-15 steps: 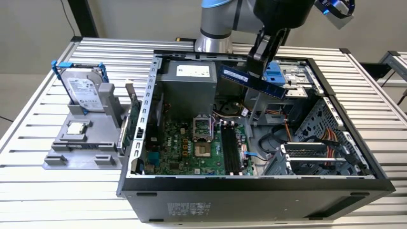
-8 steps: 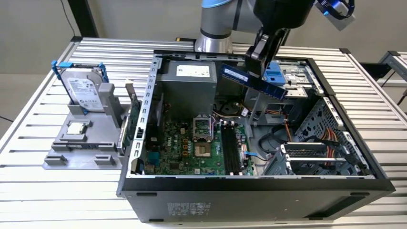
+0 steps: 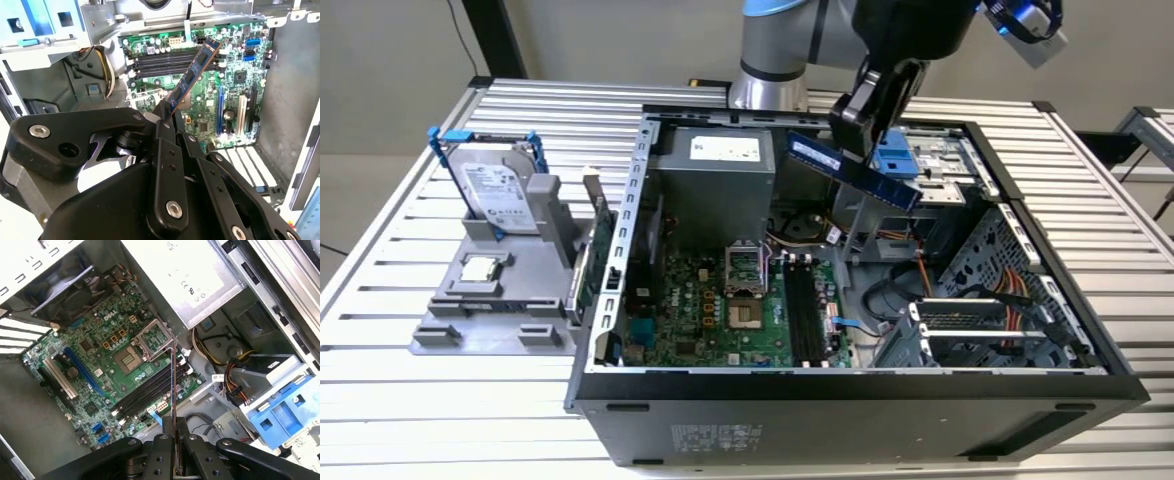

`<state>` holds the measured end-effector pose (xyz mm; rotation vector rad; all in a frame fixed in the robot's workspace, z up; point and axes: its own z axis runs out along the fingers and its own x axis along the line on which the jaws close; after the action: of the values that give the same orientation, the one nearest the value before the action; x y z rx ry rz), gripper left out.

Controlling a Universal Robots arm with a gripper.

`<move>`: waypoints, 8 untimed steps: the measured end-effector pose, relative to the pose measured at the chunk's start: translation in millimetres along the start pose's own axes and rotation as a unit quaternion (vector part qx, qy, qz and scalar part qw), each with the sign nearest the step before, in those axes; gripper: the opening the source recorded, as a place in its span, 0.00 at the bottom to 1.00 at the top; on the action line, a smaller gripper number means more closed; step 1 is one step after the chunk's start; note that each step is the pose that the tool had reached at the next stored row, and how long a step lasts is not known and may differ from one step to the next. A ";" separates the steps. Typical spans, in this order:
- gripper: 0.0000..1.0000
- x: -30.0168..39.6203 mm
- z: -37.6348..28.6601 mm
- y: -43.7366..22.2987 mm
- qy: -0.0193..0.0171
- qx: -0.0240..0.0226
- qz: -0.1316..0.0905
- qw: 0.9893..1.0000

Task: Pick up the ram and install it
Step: 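Insert the ram into the slot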

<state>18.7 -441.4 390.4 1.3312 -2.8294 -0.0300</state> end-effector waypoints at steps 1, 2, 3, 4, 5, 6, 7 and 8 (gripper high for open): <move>0.00 0.0 0.0 0.0 0.000 0.000 0.004 1.000; 0.00 0.0 0.0 0.0 0.000 0.000 0.009 1.000; 0.00 0.0 0.0 0.0 0.000 0.000 0.014 1.000; 0.00 0.0 0.0 0.0 0.000 0.000 0.018 1.000; 0.00 -0.1 0.0 -0.1 -0.001 0.000 0.023 1.000; 0.00 0.0 0.0 -0.1 -0.001 0.000 0.027 1.000; 0.00 -0.1 0.0 -0.1 -0.001 0.000 0.032 0.999; 0.00 -0.1 0.0 -0.1 -0.001 0.000 0.036 0.999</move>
<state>18.8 -441.4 390.4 1.2283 -2.8763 -0.0307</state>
